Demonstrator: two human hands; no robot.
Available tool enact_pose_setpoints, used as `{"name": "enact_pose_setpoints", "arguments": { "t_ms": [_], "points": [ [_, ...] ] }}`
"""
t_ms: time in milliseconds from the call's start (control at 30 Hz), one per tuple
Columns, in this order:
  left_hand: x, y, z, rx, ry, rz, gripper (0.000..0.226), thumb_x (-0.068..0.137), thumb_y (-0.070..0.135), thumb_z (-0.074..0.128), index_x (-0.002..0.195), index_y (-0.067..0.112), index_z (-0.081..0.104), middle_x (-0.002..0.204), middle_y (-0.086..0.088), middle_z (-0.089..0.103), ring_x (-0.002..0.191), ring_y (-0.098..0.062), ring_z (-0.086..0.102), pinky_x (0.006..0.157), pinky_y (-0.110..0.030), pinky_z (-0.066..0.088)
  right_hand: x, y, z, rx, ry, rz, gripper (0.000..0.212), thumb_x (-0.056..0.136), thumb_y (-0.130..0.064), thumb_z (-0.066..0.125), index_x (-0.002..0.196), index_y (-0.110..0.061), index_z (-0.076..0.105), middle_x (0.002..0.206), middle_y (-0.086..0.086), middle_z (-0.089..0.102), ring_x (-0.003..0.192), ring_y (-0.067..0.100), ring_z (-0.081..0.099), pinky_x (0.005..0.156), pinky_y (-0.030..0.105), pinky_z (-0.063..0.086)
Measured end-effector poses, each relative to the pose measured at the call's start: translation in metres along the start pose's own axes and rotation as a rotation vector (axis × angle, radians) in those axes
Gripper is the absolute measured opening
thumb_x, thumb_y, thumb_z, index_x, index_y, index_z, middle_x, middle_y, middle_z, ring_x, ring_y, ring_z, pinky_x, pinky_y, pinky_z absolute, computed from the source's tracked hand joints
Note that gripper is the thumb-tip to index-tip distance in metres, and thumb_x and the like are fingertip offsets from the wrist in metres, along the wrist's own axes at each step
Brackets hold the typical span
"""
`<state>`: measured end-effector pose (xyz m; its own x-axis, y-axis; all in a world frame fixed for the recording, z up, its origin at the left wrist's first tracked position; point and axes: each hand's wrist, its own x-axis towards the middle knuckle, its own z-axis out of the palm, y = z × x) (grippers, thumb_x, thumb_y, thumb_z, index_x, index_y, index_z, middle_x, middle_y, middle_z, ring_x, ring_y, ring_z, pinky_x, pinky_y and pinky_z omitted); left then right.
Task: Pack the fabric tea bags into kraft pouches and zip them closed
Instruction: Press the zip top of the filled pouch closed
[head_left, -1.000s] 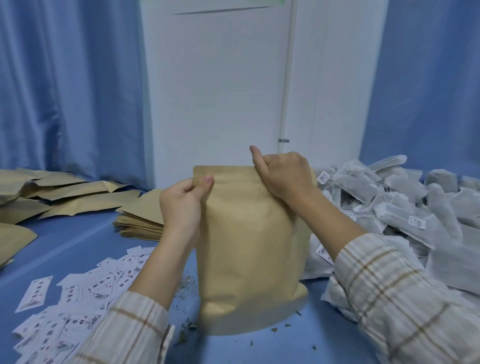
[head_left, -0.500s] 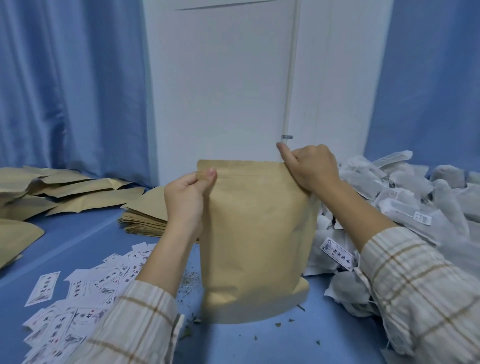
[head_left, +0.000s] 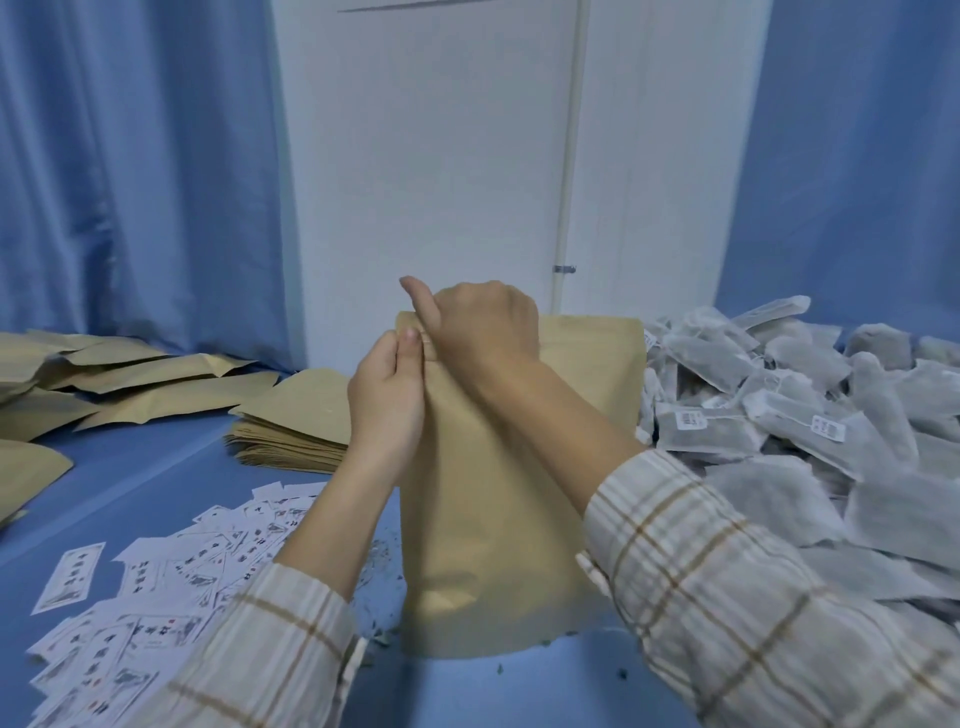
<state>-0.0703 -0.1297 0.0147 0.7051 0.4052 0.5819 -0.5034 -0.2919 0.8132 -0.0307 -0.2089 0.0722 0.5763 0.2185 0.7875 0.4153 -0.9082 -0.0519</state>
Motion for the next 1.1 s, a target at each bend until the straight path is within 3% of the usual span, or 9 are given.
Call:
{"name": "enact_pose_setpoints", "arguments": {
  "t_ms": [133, 233, 367, 467, 633, 833, 933, 1000, 1100],
  "points": [
    [-0.003, 0.007, 0.007, -0.162, -0.03, -0.104, 0.039, 0.101, 0.038, 0.033, 0.074, 0.025, 0.058, 0.075, 0.012, 0.059, 0.076, -0.005, 0.051, 0.069, -0.022, 0.04, 0.0, -0.005, 0.001, 0.0, 0.054, -0.045, 0.058, 0.098, -0.05, 0.026, 0.058, -0.015, 0.05, 0.048, -0.003, 0.035, 0.052, 0.022, 0.044, 0.046, 0.025, 0.016],
    [-0.006, 0.005, 0.007, -0.269, -0.206, -0.253, 0.054, 0.09, 0.063, 0.035, 0.097, 0.02, 0.066, 0.1, 0.005, 0.067, 0.094, -0.008, 0.06, 0.084, -0.028, 0.045, -0.001, 0.003, -0.001, 0.023, 0.037, -0.02, 0.051, 0.099, -0.043, 0.028, 0.079, -0.016, 0.066, 0.064, 0.005, 0.057, 0.075, 0.03, 0.061, 0.058, 0.027, 0.031],
    [-0.021, -0.006, 0.005, -0.238, -0.148, -0.11, 0.032, 0.094, 0.033, 0.053, 0.074, 0.007, 0.049, 0.064, -0.003, 0.049, 0.06, -0.012, 0.043, 0.056, -0.027, 0.032, 0.005, 0.021, -0.006, 0.089, -0.001, -0.067, 0.053, 0.093, -0.061, 0.029, 0.063, -0.022, 0.049, 0.068, 0.003, 0.058, 0.081, 0.029, 0.06, 0.059, 0.029, 0.03],
    [-0.013, -0.007, -0.003, -0.214, -0.034, -0.044, 0.027, 0.095, 0.027, 0.053, 0.072, 0.013, 0.053, 0.055, 0.008, 0.051, 0.05, -0.001, 0.042, 0.046, -0.014, 0.032, -0.003, 0.053, -0.017, 0.005, -0.011, -0.175, 0.056, 0.093, -0.06, 0.027, 0.073, -0.021, 0.061, 0.081, 0.007, 0.068, 0.088, 0.031, 0.061, 0.065, 0.031, 0.032],
    [0.005, 0.003, -0.004, -0.183, -0.095, -0.023, 0.024, 0.093, 0.026, 0.057, 0.071, 0.021, 0.062, 0.064, 0.01, 0.062, 0.061, -0.005, 0.053, 0.058, -0.018, 0.041, -0.012, 0.098, -0.027, 0.149, -0.048, 0.045, 0.067, 0.09, -0.063, 0.03, 0.045, -0.016, 0.041, 0.051, 0.002, 0.049, 0.07, 0.028, 0.049, 0.061, 0.033, 0.031],
    [0.021, -0.001, -0.007, -0.086, -0.126, 0.015, 0.032, 0.092, 0.035, 0.057, 0.07, 0.012, 0.057, 0.068, -0.002, 0.049, 0.064, -0.012, 0.041, 0.061, -0.025, 0.031, -0.028, 0.14, -0.028, 0.282, -0.035, 0.247, 0.067, 0.085, -0.068, 0.034, 0.041, -0.018, 0.028, 0.039, -0.006, 0.033, 0.05, 0.012, 0.039, 0.056, 0.027, 0.032],
    [0.03, -0.002, -0.012, -0.112, 0.013, -0.01, 0.029, 0.095, 0.032, 0.052, 0.07, 0.017, 0.048, 0.07, 0.0, 0.044, 0.063, -0.009, 0.037, 0.058, -0.021, 0.032, -0.044, 0.159, -0.025, 0.714, -0.046, 0.422, 0.053, 0.068, -0.075, 0.053, 0.081, -0.023, 0.06, 0.07, -0.013, 0.059, 0.061, -0.005, 0.059, 0.061, 0.006, 0.044],
    [0.037, -0.01, -0.024, -0.256, 0.165, -0.146, 0.029, 0.097, 0.03, 0.049, 0.073, 0.015, 0.045, 0.068, 0.001, 0.048, 0.063, -0.011, 0.042, 0.062, -0.022, 0.035, -0.066, 0.175, -0.019, 0.969, -0.216, 0.587, 0.084, 0.057, -0.07, 0.066, 0.12, -0.016, 0.052, 0.103, -0.005, 0.062, 0.088, 0.009, 0.067, 0.078, 0.027, 0.055],
    [0.035, -0.028, -0.035, -0.4, 0.338, -0.339, 0.028, 0.098, 0.029, 0.047, 0.073, 0.018, 0.05, 0.069, 0.009, 0.054, 0.058, -0.003, 0.049, 0.061, -0.02, 0.043, -0.106, 0.182, 0.004, 1.173, -0.558, 0.702, 0.073, 0.06, -0.071, 0.062, 0.115, -0.024, 0.065, 0.121, 0.003, 0.063, 0.107, 0.02, 0.062, 0.083, 0.035, 0.051]
  ]
}}
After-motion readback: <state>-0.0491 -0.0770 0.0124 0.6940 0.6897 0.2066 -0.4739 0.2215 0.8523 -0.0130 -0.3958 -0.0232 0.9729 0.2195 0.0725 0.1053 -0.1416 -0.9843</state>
